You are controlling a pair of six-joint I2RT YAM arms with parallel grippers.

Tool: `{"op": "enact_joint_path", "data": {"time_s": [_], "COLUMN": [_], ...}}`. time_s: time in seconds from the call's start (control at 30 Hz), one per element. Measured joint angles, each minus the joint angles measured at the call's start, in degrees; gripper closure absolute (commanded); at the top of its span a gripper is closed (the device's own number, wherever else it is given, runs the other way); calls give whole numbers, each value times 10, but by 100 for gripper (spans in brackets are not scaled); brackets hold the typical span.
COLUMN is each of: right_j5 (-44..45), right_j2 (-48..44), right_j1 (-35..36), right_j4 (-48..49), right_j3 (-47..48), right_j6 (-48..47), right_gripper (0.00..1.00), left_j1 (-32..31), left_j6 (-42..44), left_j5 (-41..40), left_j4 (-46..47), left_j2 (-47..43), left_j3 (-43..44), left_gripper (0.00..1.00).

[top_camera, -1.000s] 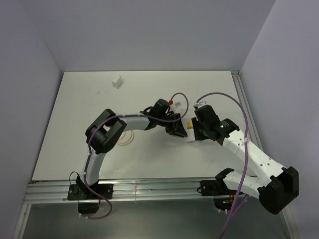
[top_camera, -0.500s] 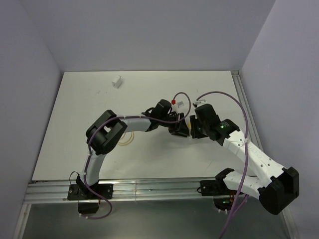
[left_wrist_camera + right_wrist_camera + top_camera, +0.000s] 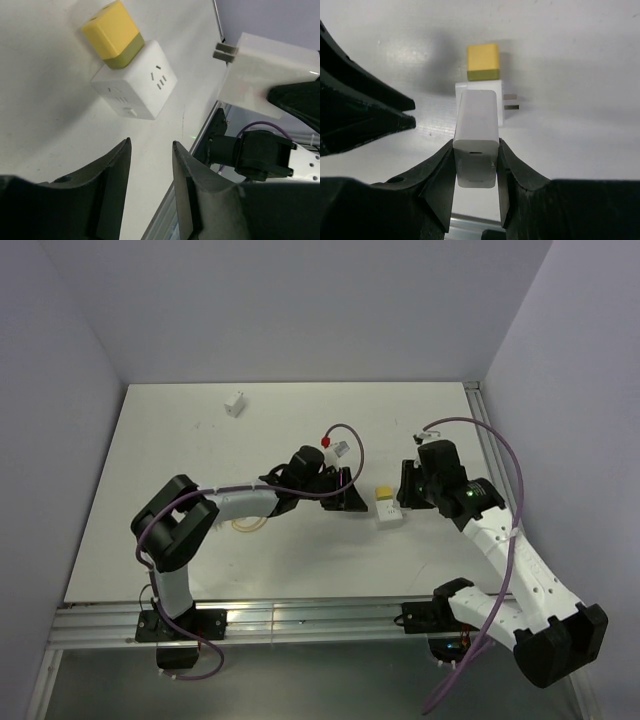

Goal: Insert the plug
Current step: Insert the plug into the socket.

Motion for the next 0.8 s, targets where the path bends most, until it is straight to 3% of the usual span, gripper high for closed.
{"op": "enact_joint_path", "data": {"time_s": [0.17,0.47,0.8], "right_j5": [-39,-42,-46], "right_j2": [61,136,193], "right_j1": [-6,-6,-6], "right_j4": [-43,-125,-155], "right_j3": [38,113,119], "right_j6": [-17,-54,-76], "right_gripper": [100,100,100], "left_j1": [0,0,-4], "left_j6": [4,-1,-19], "left_j5": [-13,-26,-24], "left_j4": [-2,-25,-12], "left_j2": [12,54,70], "left_j3": [-7,34,47], "left_gripper": [73,85,92]}}
